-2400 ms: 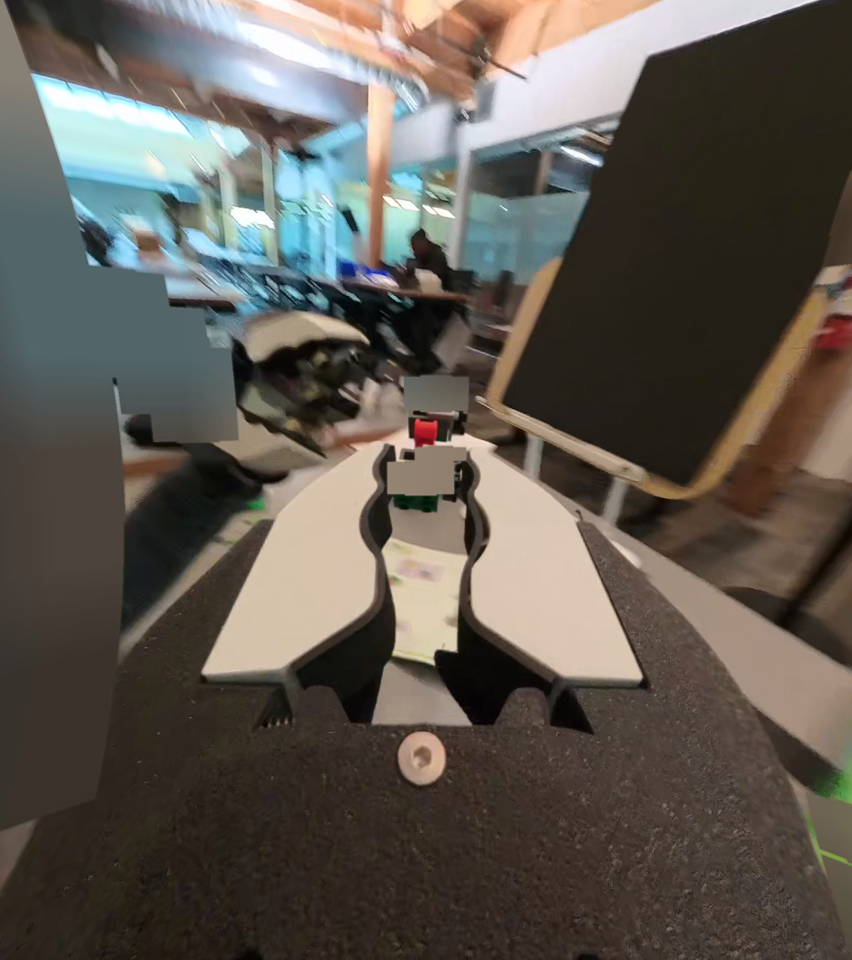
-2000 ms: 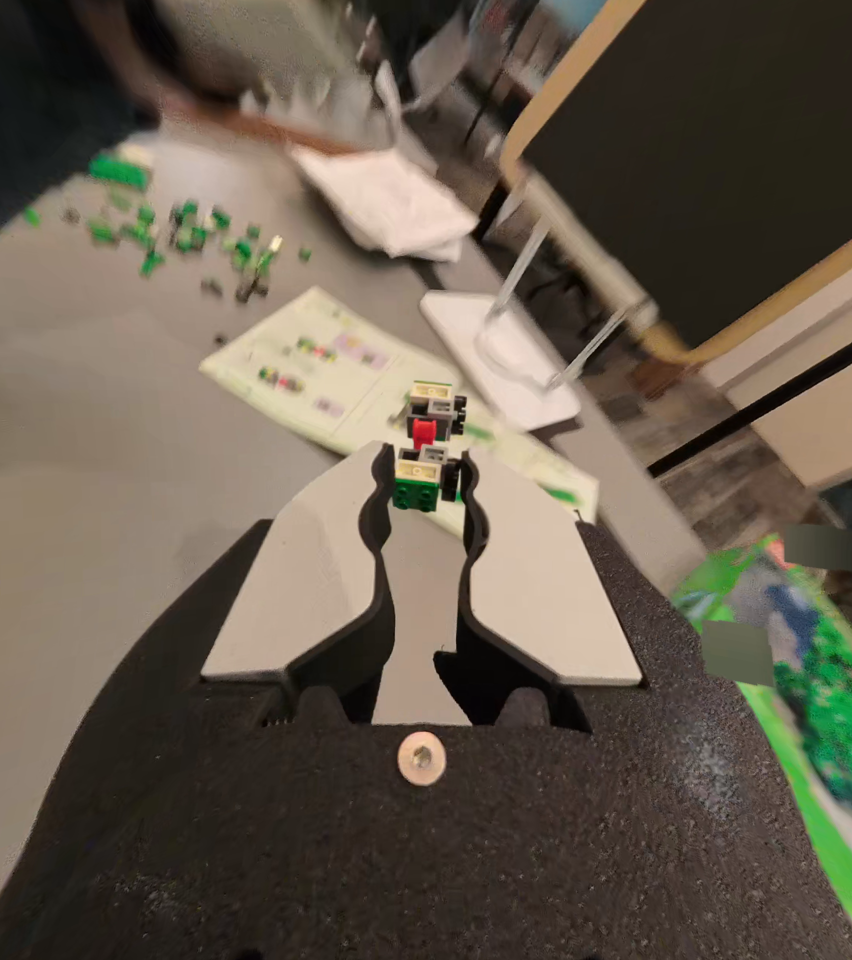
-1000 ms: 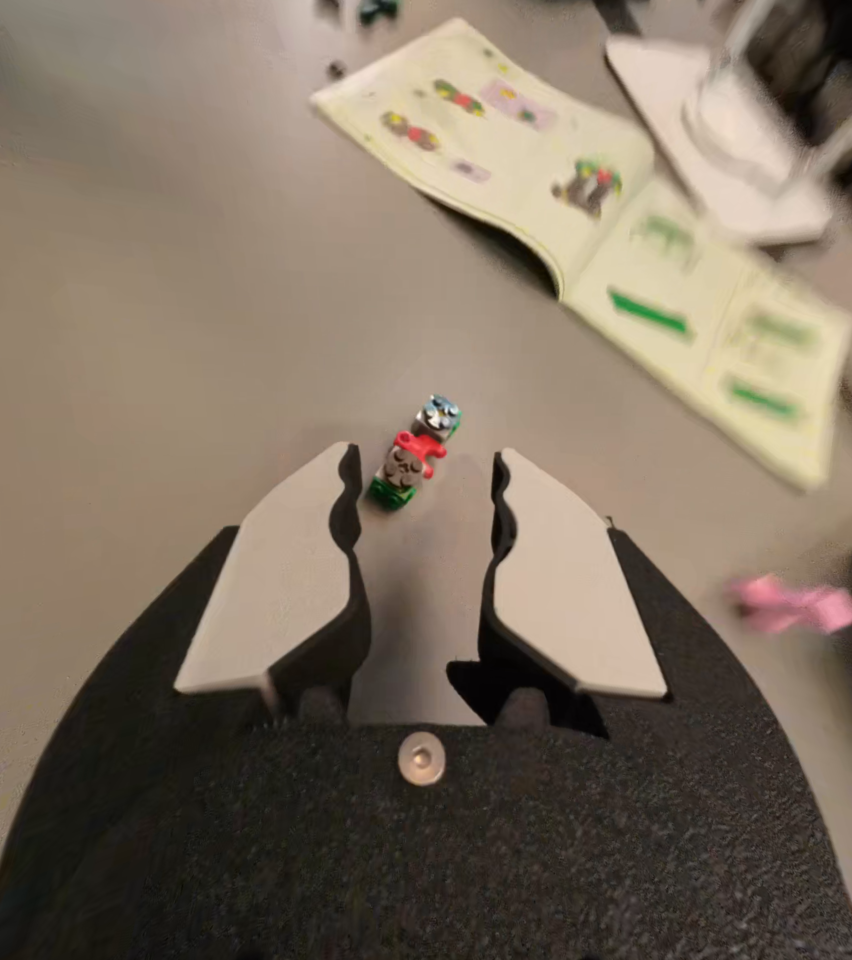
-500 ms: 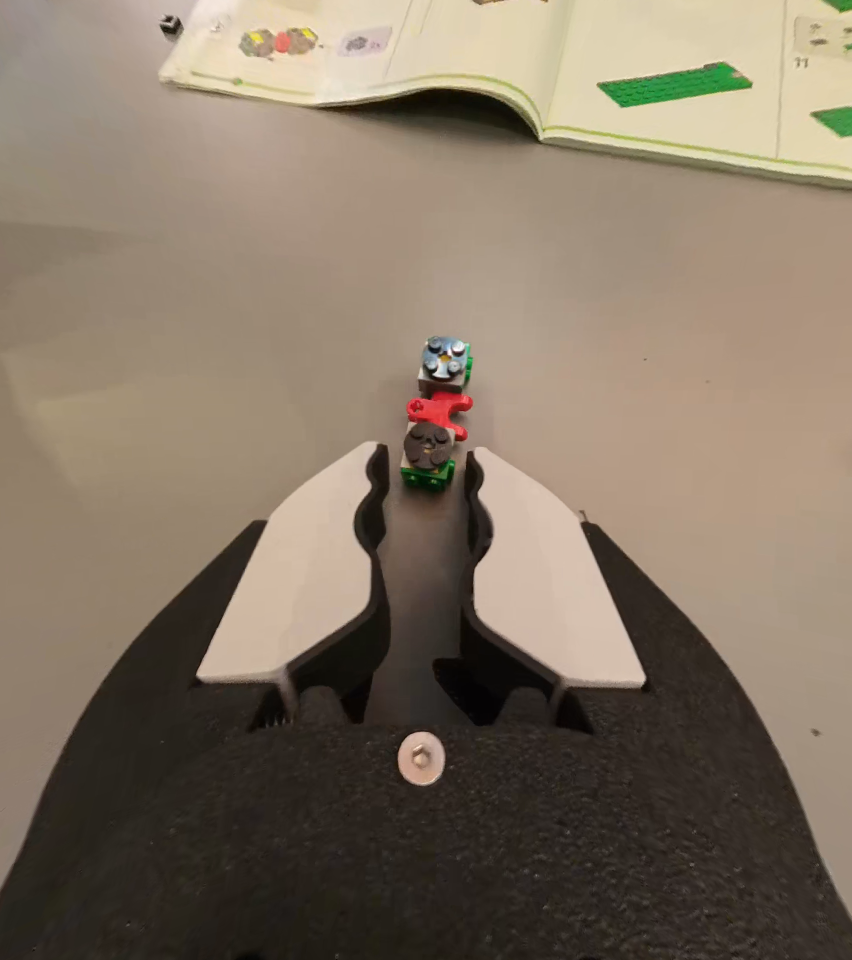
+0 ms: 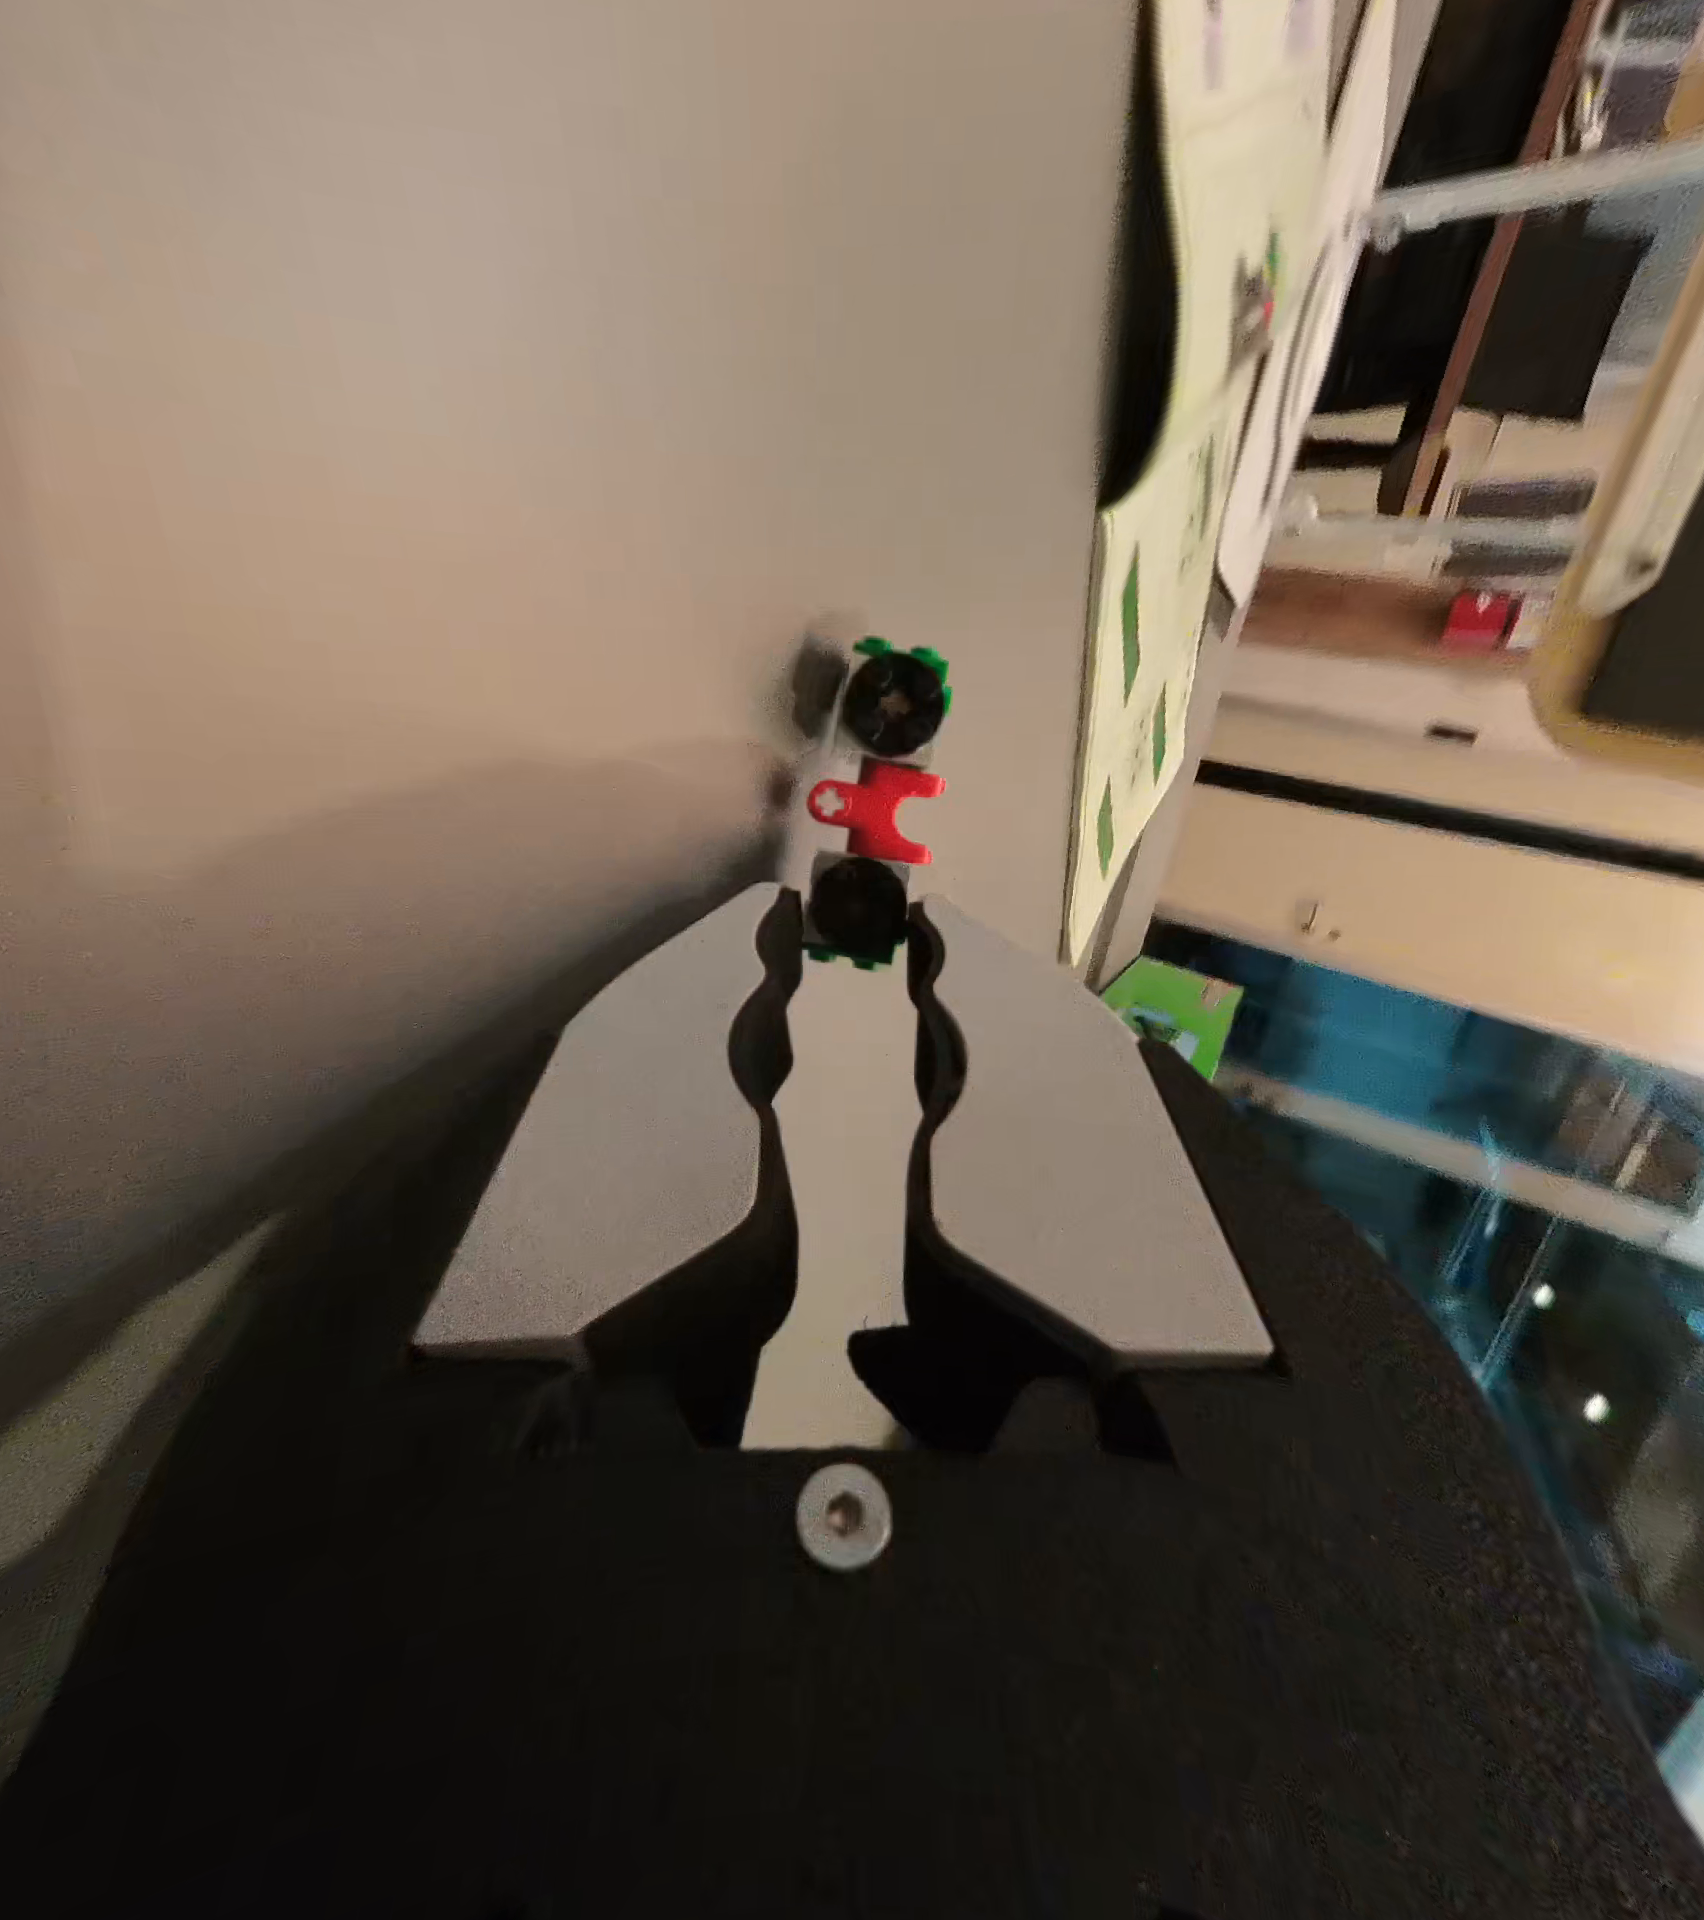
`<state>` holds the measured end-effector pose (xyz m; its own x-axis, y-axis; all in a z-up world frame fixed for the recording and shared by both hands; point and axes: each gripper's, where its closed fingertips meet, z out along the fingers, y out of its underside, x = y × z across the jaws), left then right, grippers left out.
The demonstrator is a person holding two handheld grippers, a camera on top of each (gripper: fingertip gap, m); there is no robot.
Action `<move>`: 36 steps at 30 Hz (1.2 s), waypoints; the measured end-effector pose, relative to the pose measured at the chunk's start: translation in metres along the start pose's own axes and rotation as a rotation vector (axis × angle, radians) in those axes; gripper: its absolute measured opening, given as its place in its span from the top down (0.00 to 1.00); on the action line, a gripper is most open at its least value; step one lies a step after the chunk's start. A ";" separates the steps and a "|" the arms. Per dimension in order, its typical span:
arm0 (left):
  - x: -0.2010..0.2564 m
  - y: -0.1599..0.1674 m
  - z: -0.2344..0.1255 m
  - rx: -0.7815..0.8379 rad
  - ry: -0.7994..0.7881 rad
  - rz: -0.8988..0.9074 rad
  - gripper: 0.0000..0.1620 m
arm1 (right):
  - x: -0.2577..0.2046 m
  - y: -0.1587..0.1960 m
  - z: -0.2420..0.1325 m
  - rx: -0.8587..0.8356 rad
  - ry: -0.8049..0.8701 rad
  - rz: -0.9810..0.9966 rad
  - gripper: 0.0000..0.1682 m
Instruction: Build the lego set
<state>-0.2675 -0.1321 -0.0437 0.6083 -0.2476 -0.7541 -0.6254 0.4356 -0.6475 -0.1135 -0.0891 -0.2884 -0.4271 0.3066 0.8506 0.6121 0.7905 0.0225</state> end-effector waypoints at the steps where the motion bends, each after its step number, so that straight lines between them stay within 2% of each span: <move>1: 0.000 0.000 0.000 0.001 0.001 0.001 0.61 | -0.002 -0.001 -0.001 0.013 -0.006 -0.022 0.89; 3: 0.000 -0.002 0.000 0.004 0.001 0.001 0.61 | -0.002 -0.002 -0.002 0.034 -0.012 -0.030 0.89; 6: 0.000 -0.002 0.000 0.006 0.002 0.001 0.61 | 0.002 0.001 -0.006 0.058 -0.032 -0.029 0.83; 11: 0.001 -0.003 0.000 0.009 0.004 0.001 0.61 | -0.001 0.000 -0.018 0.148 -0.158 -0.011 0.77; 14: 0.001 -0.004 0.000 0.010 0.004 0.003 0.61 | 0.006 -0.007 -0.023 0.243 -0.318 0.241 0.78; 18: 0.001 -0.005 0.000 0.011 0.004 0.007 0.61 | 0.023 -0.018 -0.023 0.392 -0.654 0.648 0.79; 22: 0.001 -0.007 -0.001 0.015 0.003 0.011 0.61 | 0.029 -0.016 -0.012 0.420 -0.973 0.841 0.80; 26: 0.001 -0.008 -0.001 0.017 0.005 0.014 0.61 | 0.023 -0.024 -0.007 0.394 -1.246 0.887 0.79; 28: 0.001 -0.009 -0.001 0.019 0.006 0.014 0.61 | 0.022 -0.029 -0.003 0.369 -1.324 0.888 0.80; 36: 0.004 -0.011 0.001 0.026 0.020 0.015 0.61 | 0.008 -0.026 0.008 0.187 -1.436 0.760 0.81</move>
<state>-0.2575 -0.1368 -0.0395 0.5889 -0.2582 -0.7658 -0.6209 0.4620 -0.6333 -0.1384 -0.1031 -0.2864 -0.3804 0.7611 -0.5254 0.9199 0.2528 -0.2999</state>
